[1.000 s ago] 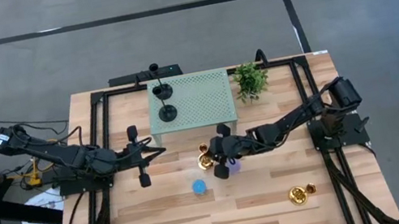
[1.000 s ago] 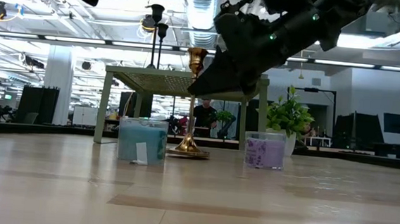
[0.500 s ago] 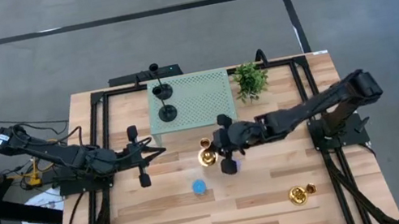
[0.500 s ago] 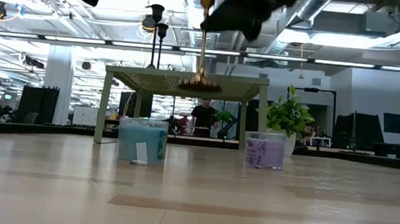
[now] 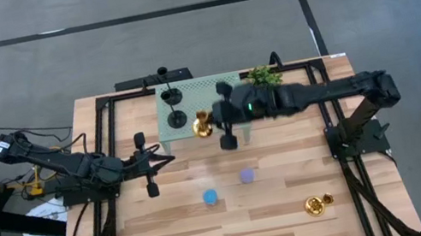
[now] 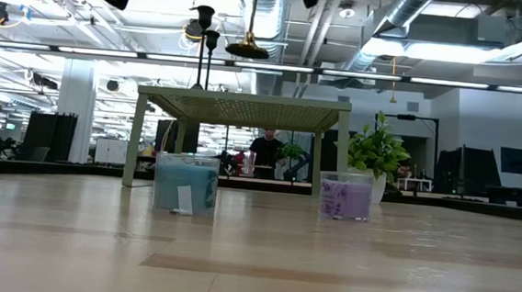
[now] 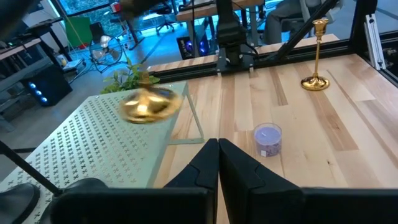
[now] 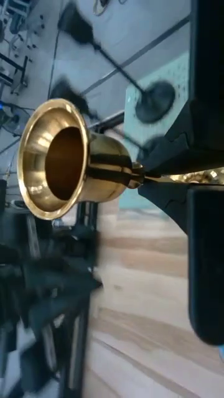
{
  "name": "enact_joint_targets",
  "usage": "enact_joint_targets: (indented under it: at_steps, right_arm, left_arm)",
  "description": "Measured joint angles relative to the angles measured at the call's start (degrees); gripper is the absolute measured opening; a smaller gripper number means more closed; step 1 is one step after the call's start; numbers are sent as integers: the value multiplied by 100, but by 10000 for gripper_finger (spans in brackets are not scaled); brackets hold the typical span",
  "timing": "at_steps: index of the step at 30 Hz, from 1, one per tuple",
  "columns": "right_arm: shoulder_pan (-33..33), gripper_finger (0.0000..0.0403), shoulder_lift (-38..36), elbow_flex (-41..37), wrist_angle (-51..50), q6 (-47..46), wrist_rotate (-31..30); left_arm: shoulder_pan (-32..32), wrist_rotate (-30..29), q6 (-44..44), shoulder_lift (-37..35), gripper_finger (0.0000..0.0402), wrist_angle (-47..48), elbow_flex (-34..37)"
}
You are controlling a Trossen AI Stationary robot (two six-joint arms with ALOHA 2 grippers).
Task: Pick & Place candle stick holders
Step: Put the top gold candle holder on the shelf
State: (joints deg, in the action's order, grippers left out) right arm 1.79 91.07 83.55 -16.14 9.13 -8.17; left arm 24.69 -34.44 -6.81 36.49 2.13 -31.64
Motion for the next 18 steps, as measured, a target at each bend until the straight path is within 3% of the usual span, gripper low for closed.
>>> enact_joint_targets:
  at_steps: [10, 18]
  right_arm:
    - [1512, 1, 35, 105, 165, -305, 1479]
    - [1973, 0, 461, 103, 503, -418, 2034]
  left_arm:
    - [0, 39, 2, 0, 11, 0, 0]
    - [0, 37, 2, -2, 11, -2, 2]
